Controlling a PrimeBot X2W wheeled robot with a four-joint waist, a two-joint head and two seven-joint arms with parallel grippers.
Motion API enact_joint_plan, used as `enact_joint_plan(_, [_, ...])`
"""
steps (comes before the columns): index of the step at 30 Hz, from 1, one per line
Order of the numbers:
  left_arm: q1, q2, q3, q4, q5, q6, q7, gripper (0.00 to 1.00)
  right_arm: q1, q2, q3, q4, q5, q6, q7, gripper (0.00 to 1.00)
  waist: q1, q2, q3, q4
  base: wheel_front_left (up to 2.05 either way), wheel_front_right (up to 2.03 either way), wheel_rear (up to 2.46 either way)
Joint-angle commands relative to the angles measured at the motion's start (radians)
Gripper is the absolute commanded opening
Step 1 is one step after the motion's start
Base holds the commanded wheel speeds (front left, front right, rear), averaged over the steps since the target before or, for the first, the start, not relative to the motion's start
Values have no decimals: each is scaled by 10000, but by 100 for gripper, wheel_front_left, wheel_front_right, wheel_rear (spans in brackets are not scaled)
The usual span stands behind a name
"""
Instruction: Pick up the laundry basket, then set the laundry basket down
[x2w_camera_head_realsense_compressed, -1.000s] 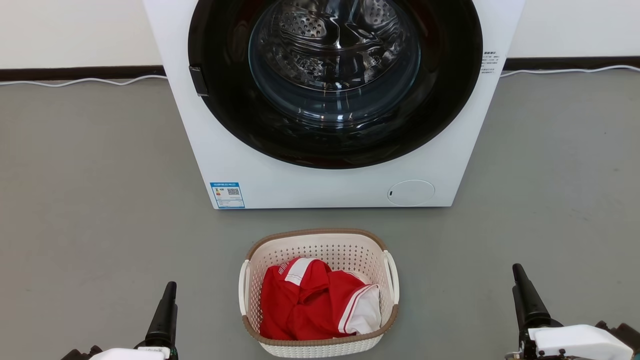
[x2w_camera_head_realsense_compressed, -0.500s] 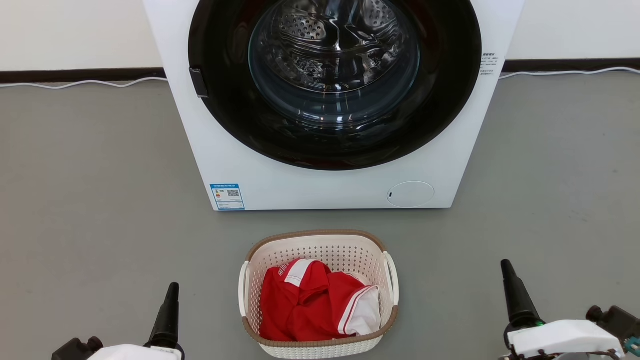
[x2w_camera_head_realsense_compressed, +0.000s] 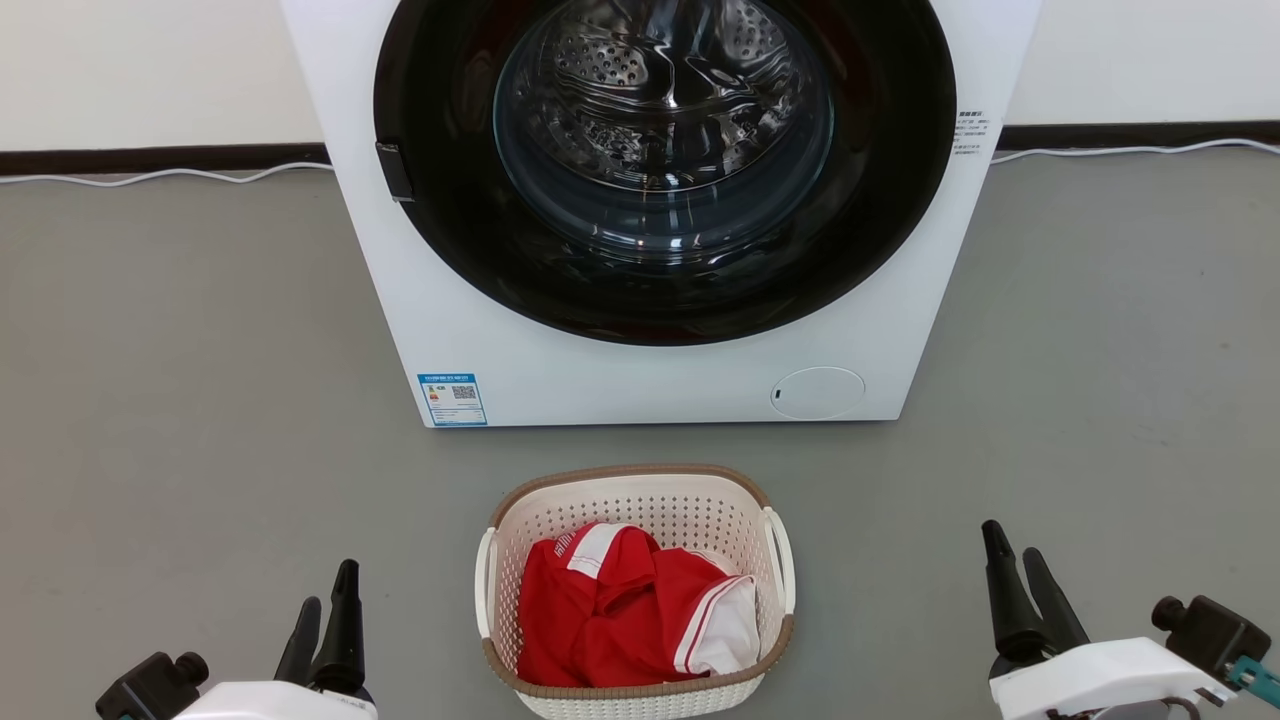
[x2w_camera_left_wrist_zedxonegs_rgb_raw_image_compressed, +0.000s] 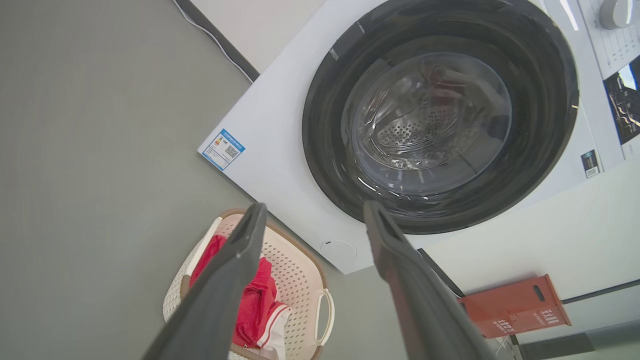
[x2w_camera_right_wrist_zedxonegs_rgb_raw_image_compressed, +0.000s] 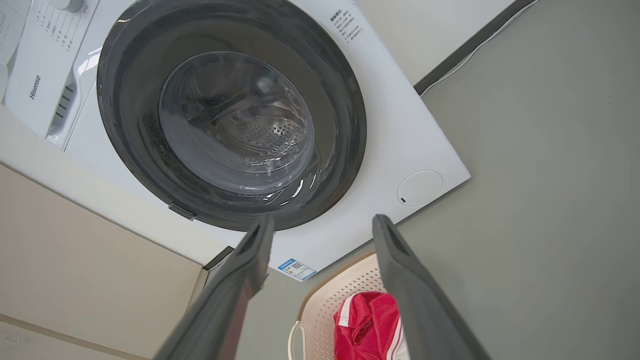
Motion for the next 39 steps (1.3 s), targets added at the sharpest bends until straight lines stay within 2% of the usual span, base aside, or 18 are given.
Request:
enact_joint_plan(1, [-111, 95, 151, -338, 386, 61, -111, 100, -411, -112, 170, -236, -426, 37, -179, 100, -1, -1, -10, -3, 0, 0, 0])
enact_joint_plan(23, [56, 291, -59, -613, 3322, 313, -726, 100, -477, -129, 511, -119, -3200, 51, -795, 100, -1, -1, -76, -9, 0, 0, 0])
enact_joint_plan(39, [297, 503, -234, -768, 5321, 673, -1196, 100, -539, -126, 558, 423, -5088, 61, -1265, 100, -1, -1, -134, -63, 0, 0, 0])
